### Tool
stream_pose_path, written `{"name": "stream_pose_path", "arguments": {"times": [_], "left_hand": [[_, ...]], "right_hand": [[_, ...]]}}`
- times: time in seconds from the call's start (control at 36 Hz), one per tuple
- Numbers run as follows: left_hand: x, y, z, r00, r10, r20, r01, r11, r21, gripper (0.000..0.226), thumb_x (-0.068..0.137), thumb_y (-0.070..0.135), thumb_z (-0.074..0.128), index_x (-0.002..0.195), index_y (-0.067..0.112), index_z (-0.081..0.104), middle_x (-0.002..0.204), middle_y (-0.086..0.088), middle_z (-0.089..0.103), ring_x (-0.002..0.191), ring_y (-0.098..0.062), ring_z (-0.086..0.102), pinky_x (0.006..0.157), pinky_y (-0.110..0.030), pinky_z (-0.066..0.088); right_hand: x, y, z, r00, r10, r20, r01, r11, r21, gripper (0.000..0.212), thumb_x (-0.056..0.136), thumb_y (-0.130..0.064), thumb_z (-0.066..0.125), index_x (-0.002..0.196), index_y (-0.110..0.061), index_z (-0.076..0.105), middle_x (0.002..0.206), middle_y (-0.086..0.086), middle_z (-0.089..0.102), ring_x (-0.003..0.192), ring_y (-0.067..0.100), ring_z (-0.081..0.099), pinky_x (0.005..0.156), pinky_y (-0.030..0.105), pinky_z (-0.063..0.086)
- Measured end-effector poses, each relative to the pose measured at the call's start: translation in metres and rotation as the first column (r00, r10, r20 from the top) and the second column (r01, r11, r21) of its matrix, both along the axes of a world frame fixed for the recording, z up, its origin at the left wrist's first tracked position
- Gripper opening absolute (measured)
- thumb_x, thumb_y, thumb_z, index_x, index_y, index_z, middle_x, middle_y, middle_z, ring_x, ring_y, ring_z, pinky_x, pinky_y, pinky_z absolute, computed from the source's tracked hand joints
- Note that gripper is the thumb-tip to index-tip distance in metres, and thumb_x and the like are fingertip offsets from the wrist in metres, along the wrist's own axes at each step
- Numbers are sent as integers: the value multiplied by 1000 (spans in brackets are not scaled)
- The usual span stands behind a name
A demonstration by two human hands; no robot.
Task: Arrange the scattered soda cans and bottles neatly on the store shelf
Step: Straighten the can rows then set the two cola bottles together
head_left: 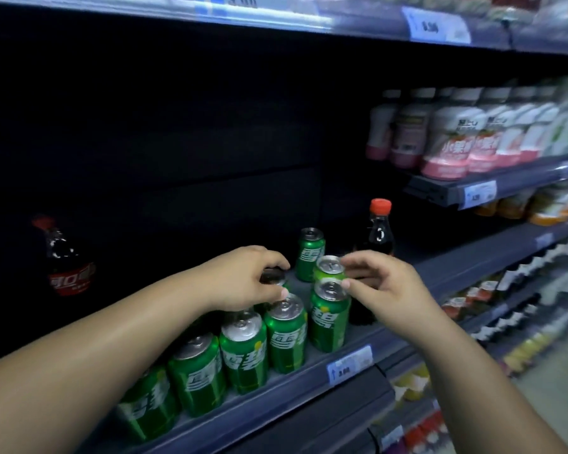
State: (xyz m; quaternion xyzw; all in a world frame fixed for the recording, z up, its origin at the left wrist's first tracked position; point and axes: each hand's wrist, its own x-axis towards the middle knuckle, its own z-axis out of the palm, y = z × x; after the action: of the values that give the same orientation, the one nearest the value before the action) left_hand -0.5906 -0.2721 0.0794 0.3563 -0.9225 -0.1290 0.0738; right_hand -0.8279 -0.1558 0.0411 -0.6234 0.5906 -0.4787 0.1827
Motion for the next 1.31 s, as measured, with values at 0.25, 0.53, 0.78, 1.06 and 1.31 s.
{"name": "stream_pose_path", "arguments": {"times": [0.25, 0.53, 0.78, 1.06, 1.31], "left_hand": [[-41, 23, 2, 999, -19, -37, 17, 999, -40, 60, 77, 47, 76, 131, 35, 53, 120, 10, 54, 109, -8, 53, 96, -28, 45], [-89, 36, -18, 987, 155, -51, -156, 987, -25, 69, 66, 57, 79, 128, 40, 54, 119, 18, 53, 108, -2, 53, 94, -29, 47], [-103, 55, -29, 948, 317, 19, -312, 941, -128, 56, 67, 56, 78, 117, 36, 60, 104, 16, 55, 92, -4, 55, 82, -30, 50], [-103, 82, -50, 911, 405, -74, -407, 856, -318, 56, 73, 67, 49, 122, 42, 61, 122, 21, 60, 114, -10, 57, 110, -49, 33], [-100, 97, -69, 881, 457, -124, -467, 796, -386, 59, 71, 65, 66, 123, 38, 59, 121, 16, 62, 111, -14, 62, 108, -54, 37]], "right_hand": [[-59, 8, -32, 944, -187, 270, 216, 973, -80, 45, 77, -9, 84, 103, -33, 55, 105, -1, 62, 95, 15, 61, 77, 21, 52], [-87, -35, -57, 992, 47, 121, -53, 997, 48, 86, 67, -27, 90, 129, -50, 36, 130, -26, 50, 122, -8, 50, 104, 30, 45], [-113, -65, -73, 989, 138, 45, -142, 986, 87, 89, 74, -29, 85, 145, -40, 31, 134, -14, 57, 123, 4, 56, 102, 42, 51], [-138, -133, -79, 994, 99, 38, -101, 992, 74, 89, 78, -29, 81, 146, -42, 25, 142, -2, 54, 128, 18, 55, 107, 48, 47], [-110, -66, -76, 999, -24, -28, 20, 989, -149, 85, 80, -18, 80, 149, -25, 30, 131, -5, 41, 125, 18, 40, 106, 34, 34]]}}
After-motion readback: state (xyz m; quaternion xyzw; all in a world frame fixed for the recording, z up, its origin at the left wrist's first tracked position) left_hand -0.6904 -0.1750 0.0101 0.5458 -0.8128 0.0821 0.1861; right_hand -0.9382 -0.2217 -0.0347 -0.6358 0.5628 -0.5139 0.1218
